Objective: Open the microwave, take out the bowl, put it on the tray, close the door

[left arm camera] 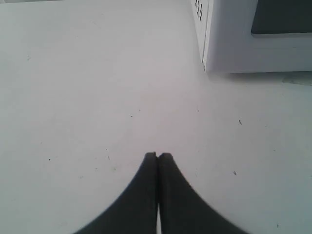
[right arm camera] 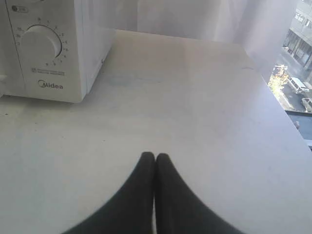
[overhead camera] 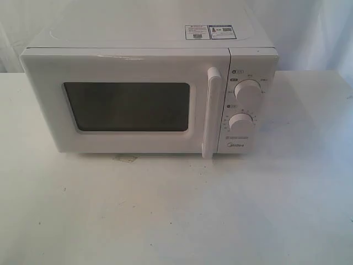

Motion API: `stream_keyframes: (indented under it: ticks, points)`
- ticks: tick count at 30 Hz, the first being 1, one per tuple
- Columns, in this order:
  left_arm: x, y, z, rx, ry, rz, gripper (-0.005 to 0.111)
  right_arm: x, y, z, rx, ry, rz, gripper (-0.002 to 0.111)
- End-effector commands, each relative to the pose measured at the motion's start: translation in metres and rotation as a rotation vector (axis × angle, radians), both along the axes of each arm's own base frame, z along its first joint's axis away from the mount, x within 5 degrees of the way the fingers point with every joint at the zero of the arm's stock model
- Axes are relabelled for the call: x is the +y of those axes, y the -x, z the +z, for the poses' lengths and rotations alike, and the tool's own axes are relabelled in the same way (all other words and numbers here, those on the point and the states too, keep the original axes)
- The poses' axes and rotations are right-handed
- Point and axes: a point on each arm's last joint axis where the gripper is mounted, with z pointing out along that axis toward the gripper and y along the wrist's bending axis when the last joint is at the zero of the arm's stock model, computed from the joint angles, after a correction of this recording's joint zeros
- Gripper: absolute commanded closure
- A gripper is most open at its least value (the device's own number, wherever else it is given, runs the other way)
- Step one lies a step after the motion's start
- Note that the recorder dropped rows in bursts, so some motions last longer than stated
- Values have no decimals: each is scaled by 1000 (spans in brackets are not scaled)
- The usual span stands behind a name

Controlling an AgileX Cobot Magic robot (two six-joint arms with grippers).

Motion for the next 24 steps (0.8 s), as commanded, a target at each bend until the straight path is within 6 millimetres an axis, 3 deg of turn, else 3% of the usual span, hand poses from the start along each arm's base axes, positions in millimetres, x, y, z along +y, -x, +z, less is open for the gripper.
stream_keyframes:
  ticks: [1, 24]
  points:
    - [0, 0, -1, 3, 3, 2, 107, 0, -1, -1, -4, 17, -2, 108]
    - [0, 0, -1, 3, 3, 2, 107, 0, -1, -1, -9, 8, -4, 108]
